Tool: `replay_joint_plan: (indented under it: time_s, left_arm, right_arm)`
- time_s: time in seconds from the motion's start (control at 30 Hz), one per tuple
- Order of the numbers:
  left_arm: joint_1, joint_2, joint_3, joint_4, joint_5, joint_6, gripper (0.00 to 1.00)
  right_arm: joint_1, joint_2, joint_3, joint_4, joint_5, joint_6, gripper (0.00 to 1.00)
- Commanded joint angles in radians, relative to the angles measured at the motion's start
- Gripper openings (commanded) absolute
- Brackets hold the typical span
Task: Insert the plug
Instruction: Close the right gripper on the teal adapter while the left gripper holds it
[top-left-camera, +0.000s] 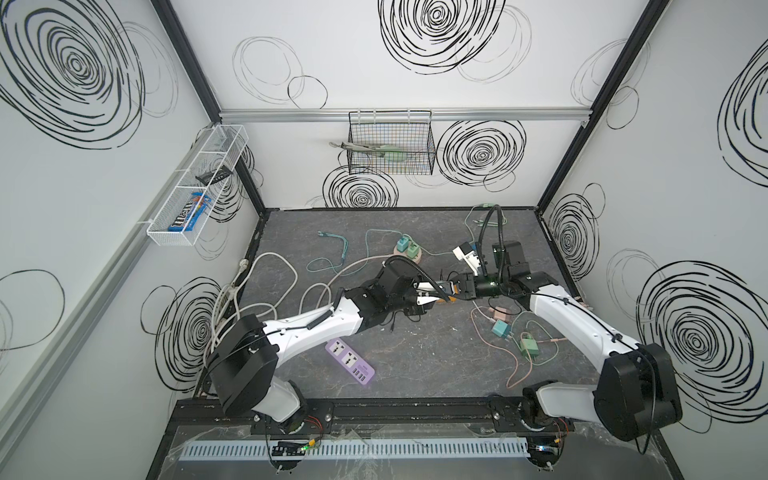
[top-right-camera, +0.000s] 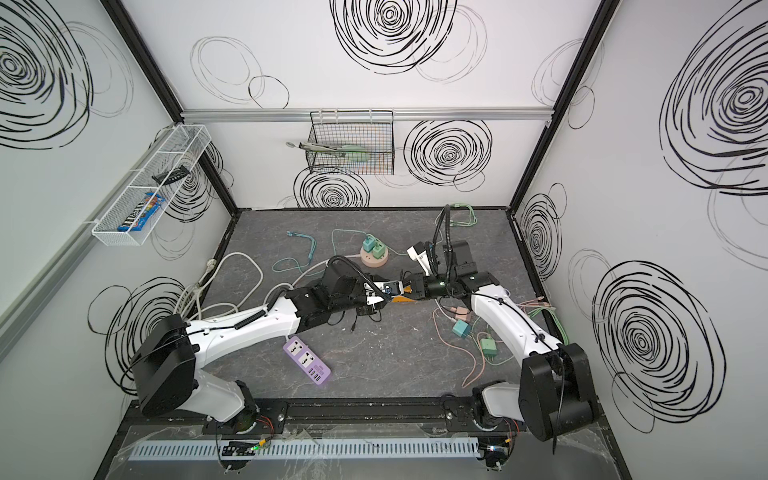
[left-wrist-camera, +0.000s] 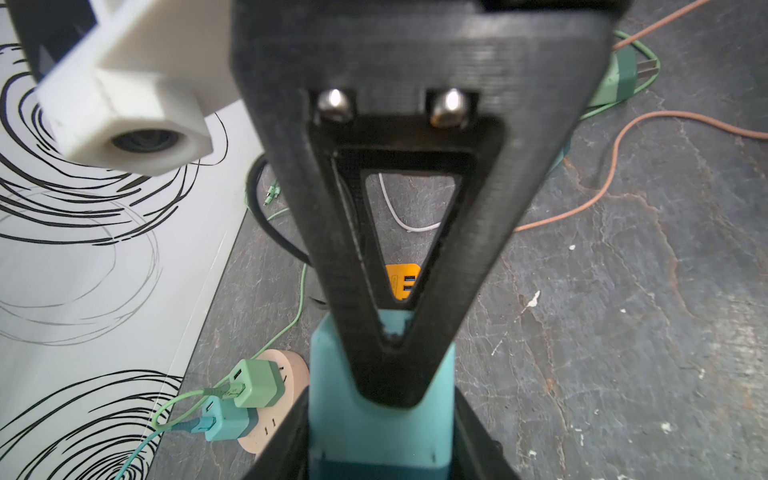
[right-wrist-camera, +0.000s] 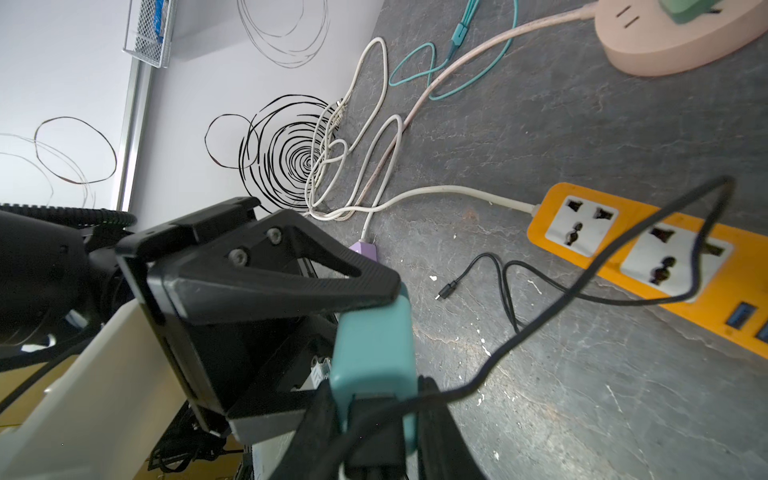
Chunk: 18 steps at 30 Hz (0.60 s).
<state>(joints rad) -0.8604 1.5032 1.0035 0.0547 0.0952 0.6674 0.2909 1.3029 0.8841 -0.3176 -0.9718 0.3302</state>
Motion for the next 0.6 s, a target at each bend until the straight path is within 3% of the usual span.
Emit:
replay_joint_plan:
  time_s: [0.0,0.07,0.1,0.17,0.3,0.57]
  left_arm:
    - [-0.001,-0.017,0.009,0.069,-0.036,-0.045,0.37]
    - [0.014,-0.014,0.007,0.067,-0.058,-0.128,0.68]
    - [0.028,-0.011,0.007,0.057,-0.064,-0.176,0.78]
    - [0.056,-0.002,0.006,0.042,-0.094,-0.284,0.89]
    - [0.104,0.031,-0.006,-0.016,-0.122,-0.504,0.95]
    - [0.09,0.114,-0.055,-0.023,-0.114,-0.723,0.88]
  right_arm:
    - [0.001,-0.008,0.027,-0.004,0.002,0.022,0.05]
    - [-0.004,-0.02,0.022,0.011,0.043,0.026,0.0]
    - [-0.006,-0.026,0.018,0.02,0.062,0.028,0.0]
    - [-0.012,-0.038,0.005,0.039,0.097,0.029,0.0]
    - [-0.024,-0.044,-0.013,0.075,0.113,0.048,0.0]
    - [-0.03,-0.026,-0.023,0.119,0.1,0.079,0.0]
